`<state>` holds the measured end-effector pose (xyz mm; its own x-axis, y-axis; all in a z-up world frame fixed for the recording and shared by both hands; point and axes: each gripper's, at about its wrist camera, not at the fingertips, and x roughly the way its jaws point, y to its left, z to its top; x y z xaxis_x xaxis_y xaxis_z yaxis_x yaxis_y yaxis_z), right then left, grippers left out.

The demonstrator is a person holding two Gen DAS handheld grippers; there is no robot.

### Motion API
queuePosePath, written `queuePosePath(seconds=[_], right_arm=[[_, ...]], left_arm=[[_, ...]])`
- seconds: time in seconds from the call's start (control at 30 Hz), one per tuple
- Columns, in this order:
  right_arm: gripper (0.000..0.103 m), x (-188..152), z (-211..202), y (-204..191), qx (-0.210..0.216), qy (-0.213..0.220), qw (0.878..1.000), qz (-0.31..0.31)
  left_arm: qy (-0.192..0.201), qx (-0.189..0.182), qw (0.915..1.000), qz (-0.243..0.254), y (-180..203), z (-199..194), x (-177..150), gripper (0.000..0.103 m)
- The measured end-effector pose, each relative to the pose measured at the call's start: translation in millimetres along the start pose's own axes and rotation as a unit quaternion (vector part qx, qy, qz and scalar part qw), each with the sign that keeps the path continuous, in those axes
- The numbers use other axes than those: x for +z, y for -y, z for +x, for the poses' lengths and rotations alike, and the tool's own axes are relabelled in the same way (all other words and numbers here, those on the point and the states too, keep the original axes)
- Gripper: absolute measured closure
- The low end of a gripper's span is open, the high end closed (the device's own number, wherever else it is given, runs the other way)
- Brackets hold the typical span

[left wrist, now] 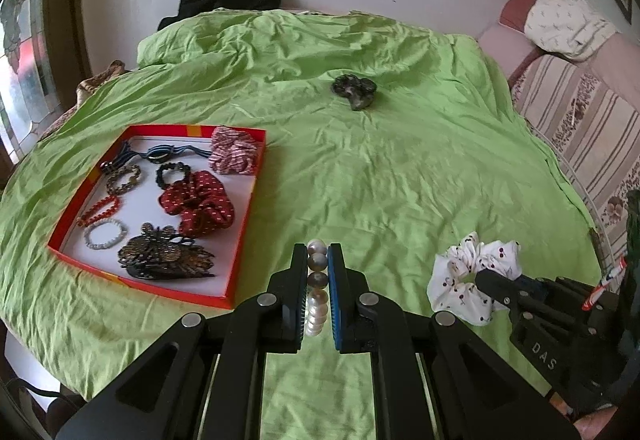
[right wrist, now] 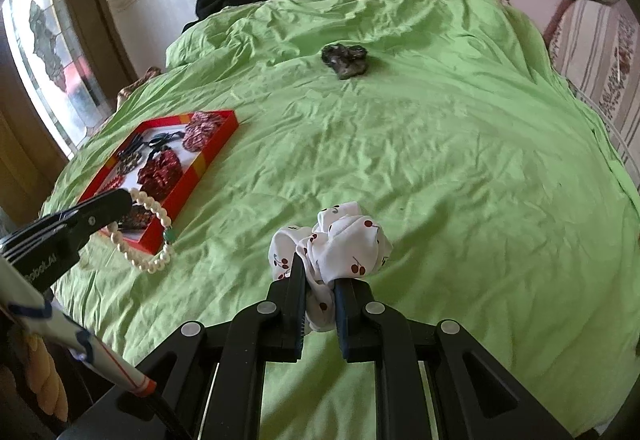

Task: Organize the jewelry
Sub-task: 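Carry the pearl bracelet with the left tool while the right carries the scrunchie toward the box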

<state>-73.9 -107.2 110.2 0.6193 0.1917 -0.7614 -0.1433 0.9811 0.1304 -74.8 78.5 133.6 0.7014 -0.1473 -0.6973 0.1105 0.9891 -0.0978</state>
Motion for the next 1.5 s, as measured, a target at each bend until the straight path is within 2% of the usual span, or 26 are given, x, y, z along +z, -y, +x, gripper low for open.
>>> queuePosePath(seconds=[0.77, 1.5], right_arm=[[0.089, 16, -4, -51, 0.007, 0.006, 0.998, -0.065], [0.089, 19, -2, -61, 0.009, 0.006, 0.997, -0.073]], left_arm=[[0.012, 0.02, 0.9989, -0.041, -40, -6, 1, 0.094], [0.018, 0.03, 0.9979, -0.055, -56, -8, 1, 0.094]])
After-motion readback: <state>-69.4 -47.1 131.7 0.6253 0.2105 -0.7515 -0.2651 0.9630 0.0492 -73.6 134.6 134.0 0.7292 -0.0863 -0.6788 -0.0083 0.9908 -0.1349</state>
